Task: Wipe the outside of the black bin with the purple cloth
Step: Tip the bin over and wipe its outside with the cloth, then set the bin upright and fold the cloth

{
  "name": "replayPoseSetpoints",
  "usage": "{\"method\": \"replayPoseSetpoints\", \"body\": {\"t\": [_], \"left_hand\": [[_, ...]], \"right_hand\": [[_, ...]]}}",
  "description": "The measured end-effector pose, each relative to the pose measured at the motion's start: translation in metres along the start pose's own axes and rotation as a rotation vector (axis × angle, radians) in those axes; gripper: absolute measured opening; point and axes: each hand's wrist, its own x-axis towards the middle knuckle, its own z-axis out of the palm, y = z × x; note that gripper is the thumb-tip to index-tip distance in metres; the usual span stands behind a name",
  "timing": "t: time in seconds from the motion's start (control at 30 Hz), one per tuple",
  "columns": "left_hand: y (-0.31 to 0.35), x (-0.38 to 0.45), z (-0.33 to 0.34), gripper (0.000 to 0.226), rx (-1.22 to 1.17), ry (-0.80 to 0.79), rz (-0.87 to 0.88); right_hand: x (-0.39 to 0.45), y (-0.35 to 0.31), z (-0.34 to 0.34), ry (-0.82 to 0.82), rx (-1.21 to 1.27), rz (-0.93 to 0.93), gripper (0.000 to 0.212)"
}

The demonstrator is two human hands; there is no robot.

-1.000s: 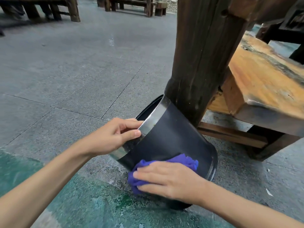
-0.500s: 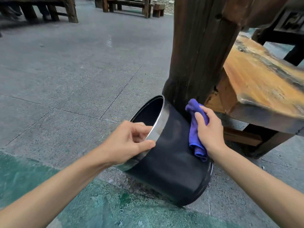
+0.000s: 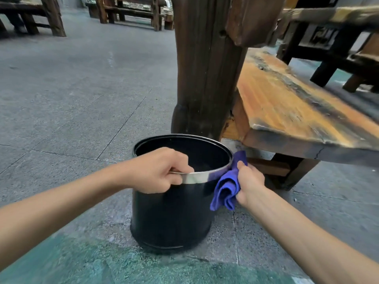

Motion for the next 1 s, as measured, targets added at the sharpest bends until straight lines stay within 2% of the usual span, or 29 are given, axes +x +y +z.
{"method": "replayPoseSetpoints", "body": {"t": [0.13,0.27,0.37,0.47,0.63,0.77,0.93,1.0], "left_hand": [[-0.018,-0.030,0.002,0.013,0.028,-0.068,0.001],[-0.034,-0.068,0.016,0.025,-0.020,-0.017,-0.052],[-0.036,-0.078,0.026,0.026,-0.039,0.038,-0.064],[-0.036,-0.079,0.029,0.025,-0.075,0.084,-0.076],[-0.038,-0.078,0.032,0.024,-0.111,0.071,-0.070],[-0.041,-0.075,0.035,0.024,-0.125,0.080,-0.056],[-0.040,-0.074,0.036,0.031,-0.126,0.087,-0.106],[-0.038,-0.073,0.031,0.033,-0.168,0.017,-0.157]], "right_hand": [[-0.005,0.009,-0.009,-0.083,-0.055,0.006,0.011],[-0.014,0.034,-0.005,-0.212,-0.168,-0.083,0.014],[-0.015,0.053,-0.002,-0.269,-0.186,-0.087,0.015],[-0.009,0.085,-0.008,-0.249,-0.170,0.016,0.017],[-0.007,0.131,-0.012,-0.139,-0.124,0.189,0.018],[0.009,0.107,0.001,-0.167,-0.141,0.128,0.021],[0.008,0.016,0.011,-0.337,-0.235,-0.124,0.022],[-0.006,-0.012,0.011,-0.357,-0.271,-0.159,0.021]]}}
